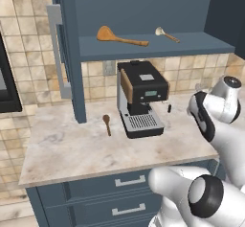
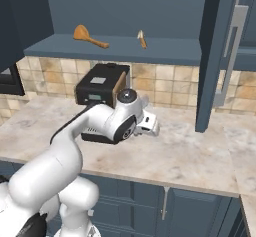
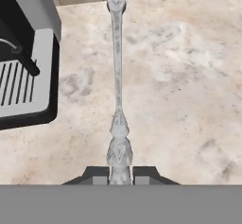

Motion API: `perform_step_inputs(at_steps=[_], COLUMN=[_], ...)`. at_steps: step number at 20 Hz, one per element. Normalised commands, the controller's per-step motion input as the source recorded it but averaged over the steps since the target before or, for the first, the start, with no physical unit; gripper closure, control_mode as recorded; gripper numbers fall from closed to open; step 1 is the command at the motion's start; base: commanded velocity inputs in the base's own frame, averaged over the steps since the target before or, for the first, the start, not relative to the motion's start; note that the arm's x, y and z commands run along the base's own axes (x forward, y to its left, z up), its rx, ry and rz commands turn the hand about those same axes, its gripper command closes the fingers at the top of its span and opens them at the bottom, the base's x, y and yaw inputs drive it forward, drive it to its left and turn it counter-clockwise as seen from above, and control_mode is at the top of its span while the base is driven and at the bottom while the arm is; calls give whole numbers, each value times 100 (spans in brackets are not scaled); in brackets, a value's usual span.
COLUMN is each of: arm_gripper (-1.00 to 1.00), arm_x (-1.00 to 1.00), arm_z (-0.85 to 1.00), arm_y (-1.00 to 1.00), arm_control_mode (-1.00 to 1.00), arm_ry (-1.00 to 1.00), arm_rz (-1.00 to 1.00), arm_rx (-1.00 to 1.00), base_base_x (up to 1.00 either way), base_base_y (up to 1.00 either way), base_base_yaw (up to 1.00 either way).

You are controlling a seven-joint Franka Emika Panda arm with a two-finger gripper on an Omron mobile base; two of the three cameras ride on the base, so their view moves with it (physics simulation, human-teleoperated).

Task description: Organize the utensils by type. Pick up the wooden spoons from the counter and place them in the open cabinet. Then pick up the metallic utensils from the counter and place them in the open drawer.

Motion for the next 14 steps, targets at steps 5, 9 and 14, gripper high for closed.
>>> perform_step_inputs(at_steps=[5, 9, 14], arm_gripper=[100, 100, 100], arm_x=[-26, -25, -25], arm_z=[61, 55, 46], arm_y=[0, 1, 12], arm_control_mode=[-100, -100, -100], arm_ry=[0, -2, -2], arm_rz=[1, 3, 7], arm_rx=[-1, -1, -2], base_base_x=[0, 0, 0], base_base_y=[0, 0, 0], base_base_yaw=[0, 0, 0])
